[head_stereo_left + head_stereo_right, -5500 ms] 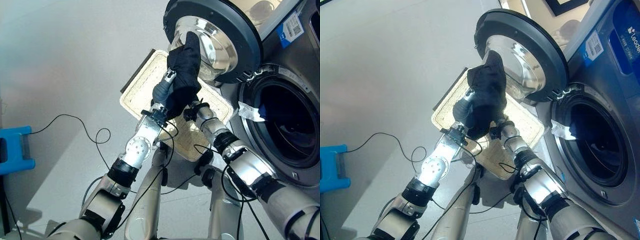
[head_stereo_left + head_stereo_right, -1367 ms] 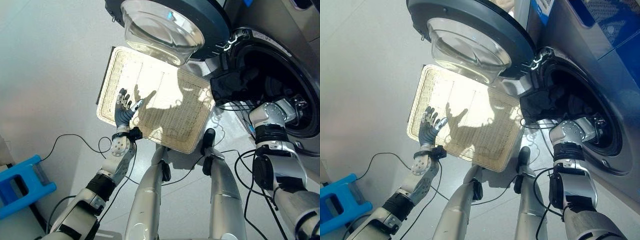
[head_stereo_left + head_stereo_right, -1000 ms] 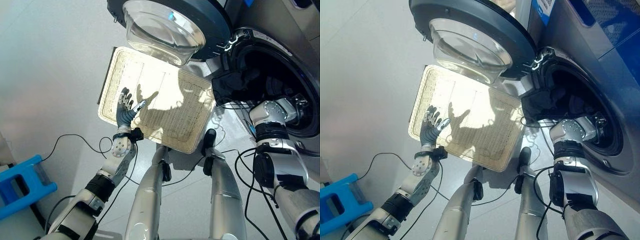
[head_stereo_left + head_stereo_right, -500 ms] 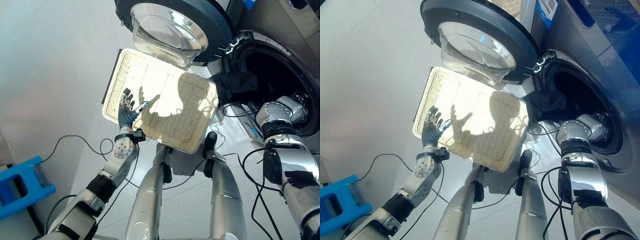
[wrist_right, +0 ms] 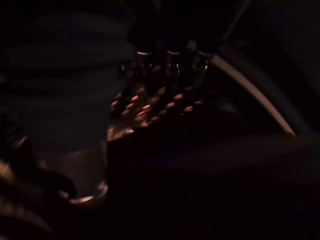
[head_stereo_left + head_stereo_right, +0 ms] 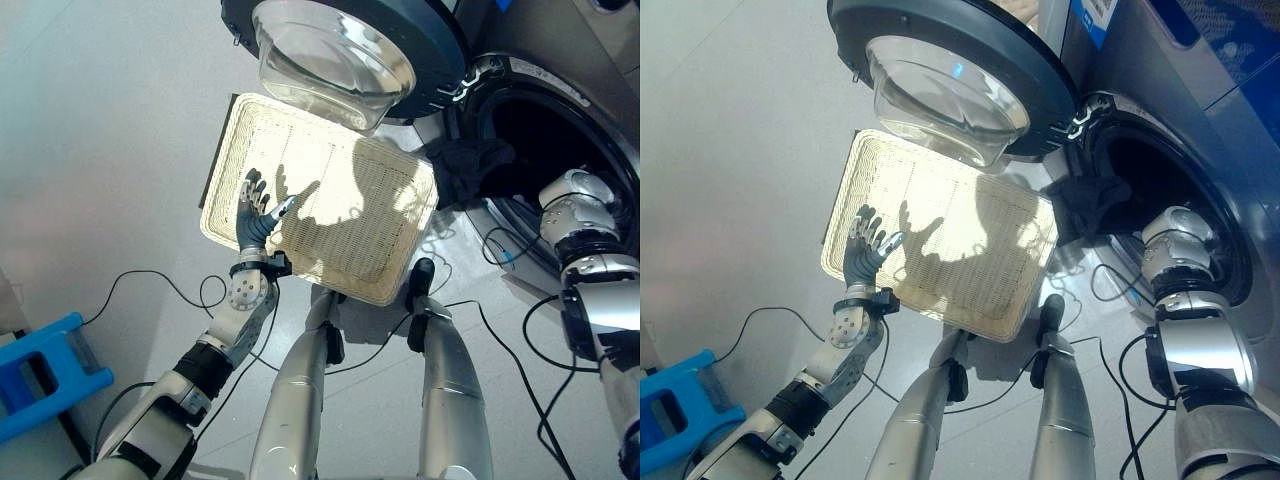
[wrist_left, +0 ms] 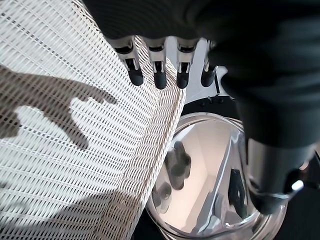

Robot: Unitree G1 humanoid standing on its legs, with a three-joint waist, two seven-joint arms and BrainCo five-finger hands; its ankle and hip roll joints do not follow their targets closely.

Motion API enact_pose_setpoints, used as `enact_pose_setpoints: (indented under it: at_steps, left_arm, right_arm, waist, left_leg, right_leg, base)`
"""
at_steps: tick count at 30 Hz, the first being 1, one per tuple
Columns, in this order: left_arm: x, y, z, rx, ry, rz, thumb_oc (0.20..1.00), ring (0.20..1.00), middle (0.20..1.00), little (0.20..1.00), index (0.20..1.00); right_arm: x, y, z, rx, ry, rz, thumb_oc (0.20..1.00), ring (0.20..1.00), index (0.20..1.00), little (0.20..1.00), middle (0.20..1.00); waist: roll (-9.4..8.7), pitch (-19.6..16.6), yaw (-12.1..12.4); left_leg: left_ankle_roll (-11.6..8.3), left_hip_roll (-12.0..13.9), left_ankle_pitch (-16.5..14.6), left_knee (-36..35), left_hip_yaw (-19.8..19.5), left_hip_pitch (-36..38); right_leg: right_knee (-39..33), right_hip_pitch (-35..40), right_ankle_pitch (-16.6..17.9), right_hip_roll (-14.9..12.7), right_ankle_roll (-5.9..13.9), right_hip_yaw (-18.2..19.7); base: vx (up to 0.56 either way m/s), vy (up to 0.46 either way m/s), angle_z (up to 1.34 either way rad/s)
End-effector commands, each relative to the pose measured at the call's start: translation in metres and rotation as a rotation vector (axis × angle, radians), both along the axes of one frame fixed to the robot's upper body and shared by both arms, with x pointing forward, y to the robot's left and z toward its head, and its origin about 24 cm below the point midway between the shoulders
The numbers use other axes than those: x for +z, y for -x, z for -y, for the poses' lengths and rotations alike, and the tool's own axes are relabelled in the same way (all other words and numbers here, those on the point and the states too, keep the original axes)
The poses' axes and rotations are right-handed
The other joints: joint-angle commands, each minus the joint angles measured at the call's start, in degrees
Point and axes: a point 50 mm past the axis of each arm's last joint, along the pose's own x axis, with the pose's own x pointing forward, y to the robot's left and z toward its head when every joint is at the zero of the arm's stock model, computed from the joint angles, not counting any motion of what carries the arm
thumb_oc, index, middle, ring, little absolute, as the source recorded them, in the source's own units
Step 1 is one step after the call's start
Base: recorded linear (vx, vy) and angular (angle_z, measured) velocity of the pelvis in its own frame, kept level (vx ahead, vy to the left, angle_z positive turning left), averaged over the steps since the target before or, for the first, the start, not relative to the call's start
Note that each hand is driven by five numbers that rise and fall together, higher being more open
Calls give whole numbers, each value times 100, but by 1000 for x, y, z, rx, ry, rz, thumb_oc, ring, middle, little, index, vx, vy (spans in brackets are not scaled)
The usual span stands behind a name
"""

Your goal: Put the clothes into the washing machine.

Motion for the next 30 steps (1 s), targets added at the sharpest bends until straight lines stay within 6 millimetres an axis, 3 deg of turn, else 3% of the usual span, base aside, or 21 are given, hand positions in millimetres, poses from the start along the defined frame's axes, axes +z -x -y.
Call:
enact_pose_setpoints:
  at_steps: [1, 10, 13, 19, 26, 30]
  left_arm:
    - [17, 3, 9, -42, 27, 121, 1000, 1000, 1000, 1000, 1000]
    - [23, -2, 12, -39, -21, 154, 1000, 1000, 1000, 1000, 1000]
    - [19, -1, 13, -39, -35, 159, 1000, 1000, 1000, 1000, 1000]
    - [18, -1, 23, -54, -40, 167, 1000, 1000, 1000, 1000, 1000]
    - [17, 0, 32, -69, -32, 170, 1000, 1000, 1000, 1000, 1000]
    - [15, 0, 32, -76, -27, 171, 1000, 1000, 1000, 1000, 1000]
  right_arm:
    - [54, 17, 31, -9, 232, -123, 1000, 1000, 1000, 1000, 1000]
    - [1, -5, 23, 312, 250, -515, 1000, 1000, 1000, 1000, 1000]
    - [-15, 2, 27, 210, 185, -499, 1000, 1000, 1000, 1000, 1000]
    - [-19, 7, 20, 22, 187, -528, 1000, 1000, 1000, 1000, 1000]
    - [-33, 14, 10, -165, 258, -746, 1000, 1000, 1000, 1000, 1000]
    - [-48, 14, 7, -150, 298, -814, 1000, 1000, 1000, 1000, 1000]
  waist:
    - [405, -103, 1]
    - [356, -103, 54]
    - [365, -103, 79]
    - [446, -103, 125]
    - [533, -103, 115]
    - [537, -103, 86]
  left_leg:
    - [-219, -186, -1192, 1097, 235, -120]
    - [-183, -168, -1208, 1152, 219, -314]
    - [-171, -168, -1237, 1180, 195, -325]
    - [-143, -230, -1260, 1167, 136, -291]
    - [-120, -288, -1292, 1168, 130, -237]
    - [-106, -298, -1303, 1190, 138, -257]
  right_leg:
    - [-337, 32, 348, 114, 540, -217]
    - [-308, -138, 391, 55, 541, -287]
    - [-259, -142, 374, 49, 554, -300]
    - [-272, -102, 369, 33, 570, -314]
    - [-276, -67, 353, 5, 583, -298]
    - [-271, -84, 355, 11, 586, -265]
  base:
    - [0, 0, 0]
    - [-1, -3, 0]
    - [6, -31, 5]
    - [1, 6, 1]
    - [8, 25, 3]
    - [8, 20, 3]
